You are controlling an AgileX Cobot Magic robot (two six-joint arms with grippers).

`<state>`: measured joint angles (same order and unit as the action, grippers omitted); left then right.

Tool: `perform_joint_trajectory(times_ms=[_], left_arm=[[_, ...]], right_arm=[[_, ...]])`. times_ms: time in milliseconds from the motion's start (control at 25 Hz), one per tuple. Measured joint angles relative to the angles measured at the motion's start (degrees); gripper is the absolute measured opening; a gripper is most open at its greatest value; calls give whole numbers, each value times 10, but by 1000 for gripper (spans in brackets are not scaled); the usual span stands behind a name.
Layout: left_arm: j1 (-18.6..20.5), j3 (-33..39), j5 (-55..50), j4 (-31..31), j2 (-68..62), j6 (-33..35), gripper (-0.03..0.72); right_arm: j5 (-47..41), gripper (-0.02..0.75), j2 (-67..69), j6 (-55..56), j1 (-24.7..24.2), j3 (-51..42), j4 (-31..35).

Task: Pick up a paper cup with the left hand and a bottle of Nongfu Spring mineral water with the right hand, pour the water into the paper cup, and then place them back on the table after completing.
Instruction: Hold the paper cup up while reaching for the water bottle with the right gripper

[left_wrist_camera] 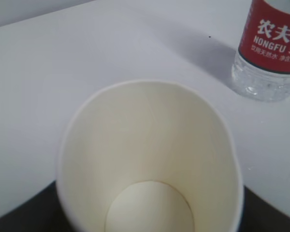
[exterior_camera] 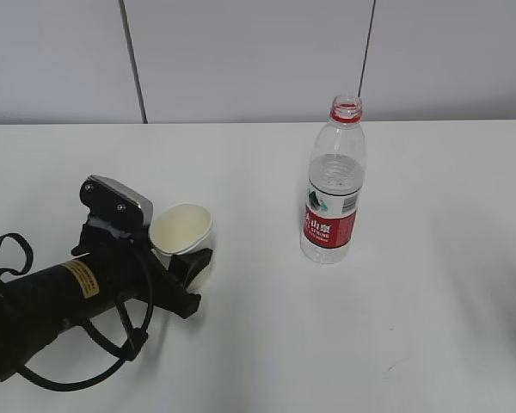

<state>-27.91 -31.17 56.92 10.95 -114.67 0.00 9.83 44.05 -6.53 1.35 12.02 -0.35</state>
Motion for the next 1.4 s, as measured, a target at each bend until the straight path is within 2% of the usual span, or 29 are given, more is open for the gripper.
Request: perform_joint_trajectory(times_ms=[240, 520, 800, 1040, 1240, 1400], left_arm=[[0, 0, -31, 29, 15, 0, 437], [0, 0, -74, 36, 34, 0, 437], [0, 0, -75, 44, 35, 0, 436], [0, 0, -72, 79, 35, 0, 435], [0, 0, -68, 99, 35, -4, 430], [0, 0, -34, 127, 35, -30, 428]], right_arm=[[22, 587, 30, 75, 0, 15, -87], [152, 587, 151, 161, 30, 22, -234], [280, 587, 306, 181, 36, 49, -261], [344, 587, 451, 182, 36, 81, -301], [509, 588, 569, 172, 37, 94, -298], [547, 636, 635, 168, 37, 116, -289]])
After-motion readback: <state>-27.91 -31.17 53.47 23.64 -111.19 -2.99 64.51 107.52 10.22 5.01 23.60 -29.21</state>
